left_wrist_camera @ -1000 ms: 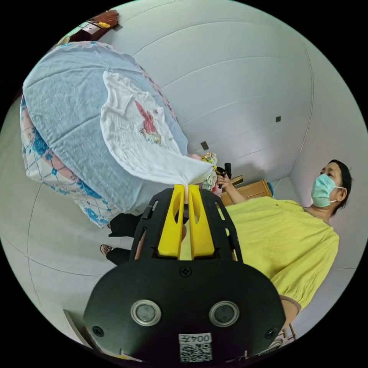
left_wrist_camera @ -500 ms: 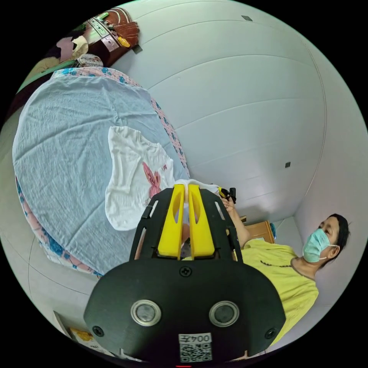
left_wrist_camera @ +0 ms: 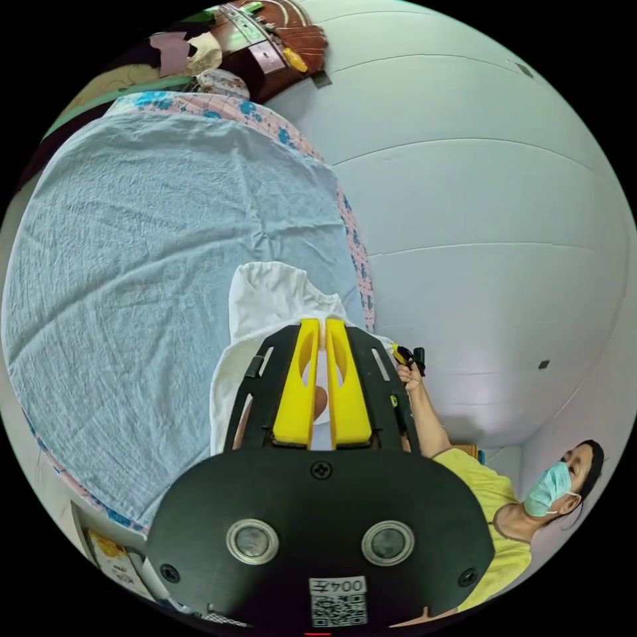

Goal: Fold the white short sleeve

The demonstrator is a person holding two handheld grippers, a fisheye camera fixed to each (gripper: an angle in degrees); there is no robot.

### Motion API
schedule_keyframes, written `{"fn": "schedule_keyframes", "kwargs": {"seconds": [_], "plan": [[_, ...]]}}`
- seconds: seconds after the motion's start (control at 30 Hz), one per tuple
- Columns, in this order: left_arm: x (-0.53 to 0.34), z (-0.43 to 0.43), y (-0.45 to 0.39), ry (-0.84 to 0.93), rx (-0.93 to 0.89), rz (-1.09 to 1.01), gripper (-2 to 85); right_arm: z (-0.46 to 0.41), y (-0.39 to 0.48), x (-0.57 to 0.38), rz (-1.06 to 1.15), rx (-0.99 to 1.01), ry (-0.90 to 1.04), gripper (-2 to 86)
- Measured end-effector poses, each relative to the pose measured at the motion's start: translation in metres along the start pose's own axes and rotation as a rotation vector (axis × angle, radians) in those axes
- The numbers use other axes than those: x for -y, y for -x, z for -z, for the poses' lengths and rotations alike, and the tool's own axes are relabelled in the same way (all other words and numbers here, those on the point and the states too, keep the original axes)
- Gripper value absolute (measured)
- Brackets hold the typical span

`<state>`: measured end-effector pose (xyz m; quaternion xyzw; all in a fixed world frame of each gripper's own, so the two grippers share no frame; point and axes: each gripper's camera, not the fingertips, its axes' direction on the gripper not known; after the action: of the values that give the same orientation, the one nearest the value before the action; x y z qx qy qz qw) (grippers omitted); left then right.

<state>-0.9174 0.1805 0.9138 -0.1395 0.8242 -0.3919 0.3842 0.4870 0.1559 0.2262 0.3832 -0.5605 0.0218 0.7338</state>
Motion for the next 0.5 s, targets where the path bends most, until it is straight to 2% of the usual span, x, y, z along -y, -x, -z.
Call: {"fn": "schedule_keyframes", "kwargs": {"seconds": [0.3,0.5], "plan": [[0.053,-0.072,0.072,-0.099,-0.017,0.160,2.4,-0.079,-0.113,0.084,-0.179,0.029,0.008,1.8],[0.046,-0.076,0.086,-0.278,0.000,0.195,2.9,-0.092,-0.154,0.085,-0.300,0.140,-0.201,10.6]]}}
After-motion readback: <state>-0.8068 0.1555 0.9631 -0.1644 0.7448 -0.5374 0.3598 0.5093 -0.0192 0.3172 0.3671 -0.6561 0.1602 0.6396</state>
